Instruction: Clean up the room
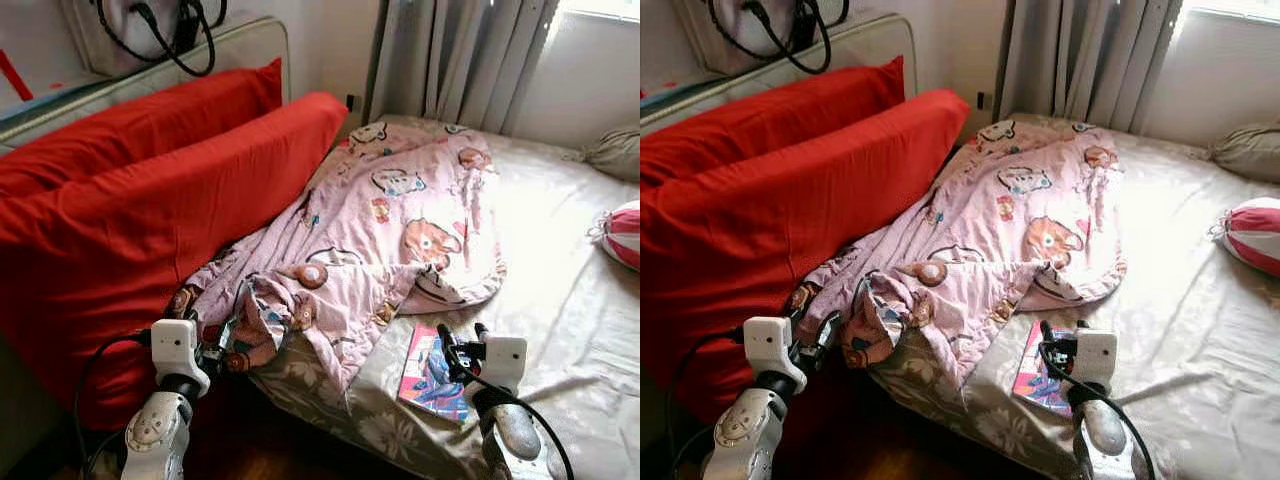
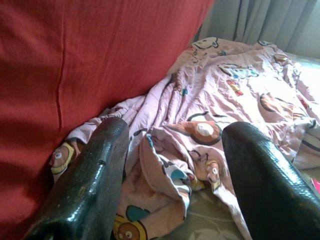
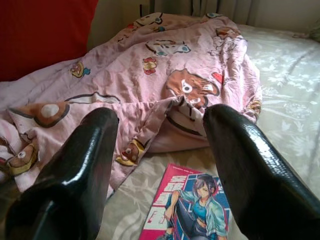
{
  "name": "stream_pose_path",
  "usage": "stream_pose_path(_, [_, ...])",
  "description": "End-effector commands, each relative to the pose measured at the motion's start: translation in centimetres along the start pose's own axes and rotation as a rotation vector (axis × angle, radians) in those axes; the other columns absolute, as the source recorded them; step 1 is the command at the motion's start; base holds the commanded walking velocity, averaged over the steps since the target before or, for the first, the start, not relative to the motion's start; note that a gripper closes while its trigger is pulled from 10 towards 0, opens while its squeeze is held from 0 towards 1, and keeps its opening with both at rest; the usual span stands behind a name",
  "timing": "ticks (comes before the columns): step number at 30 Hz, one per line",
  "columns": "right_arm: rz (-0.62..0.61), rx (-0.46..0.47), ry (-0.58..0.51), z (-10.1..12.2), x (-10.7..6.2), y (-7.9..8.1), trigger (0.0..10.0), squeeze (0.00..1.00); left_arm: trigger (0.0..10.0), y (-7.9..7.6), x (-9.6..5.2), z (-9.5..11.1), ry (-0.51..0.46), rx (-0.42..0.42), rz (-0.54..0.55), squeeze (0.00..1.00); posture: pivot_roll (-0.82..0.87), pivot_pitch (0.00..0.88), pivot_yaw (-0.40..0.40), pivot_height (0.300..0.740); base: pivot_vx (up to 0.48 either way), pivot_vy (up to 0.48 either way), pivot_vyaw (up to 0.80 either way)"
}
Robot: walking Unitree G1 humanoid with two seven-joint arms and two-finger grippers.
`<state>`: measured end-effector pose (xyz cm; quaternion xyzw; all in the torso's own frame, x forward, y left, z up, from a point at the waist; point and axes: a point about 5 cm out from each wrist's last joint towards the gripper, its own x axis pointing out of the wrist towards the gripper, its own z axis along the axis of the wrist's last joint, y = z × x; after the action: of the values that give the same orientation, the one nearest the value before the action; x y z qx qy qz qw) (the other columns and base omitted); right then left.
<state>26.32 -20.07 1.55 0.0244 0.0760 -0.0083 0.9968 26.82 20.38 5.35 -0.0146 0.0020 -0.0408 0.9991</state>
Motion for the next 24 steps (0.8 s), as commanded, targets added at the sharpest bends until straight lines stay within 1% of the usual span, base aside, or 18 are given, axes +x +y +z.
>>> stream_pose_path(1, [-0.007,0.002,-0.019,0.63,0.22,-0.15,10.0,0.00,10.0,-0.31,0.10,0.24,-0.001,0.010,-0.019,0.00,0.06,0.000,-0.034,0.736,0.296,0.000,0.00])
stream_pose_path(9, [-0.003,0.001,-0.023,0.88,0.18,-0.23,10.0,0.00,10.0,-0.84,0.14,0.37,-0.001,0.010,-0.044,0.00,0.05,0.000,-0.039,0.736,0.311,0.000,0.00])
stream_pose_path(14, [-0.003,0.000,-0.017,0.81,0.08,-0.30,10.0,0.00,10.0,-0.85,0.13,0.44,-0.003,0.012,-0.043,0.00,0.05,0.000,-0.040,0.736,0.318,0.000,0.00])
stream_pose_path(17, [-0.003,0.003,-0.014,0.77,0.07,-0.25,10.0,0.00,10.0,-0.68,0.29,0.69,-0.006,0.033,-0.035,0.00,0.05,0.000,-0.040,0.736,0.000,0.000,0.00])
stream_pose_path(24, [-0.005,0.006,-0.014,0.82,-0.03,-0.30,10.0,0.00,10.0,-0.89,0.60,1.21,-0.023,0.023,-0.036,0.00,0.05,0.000,-0.036,0.736,0.000,0.000,0.00])
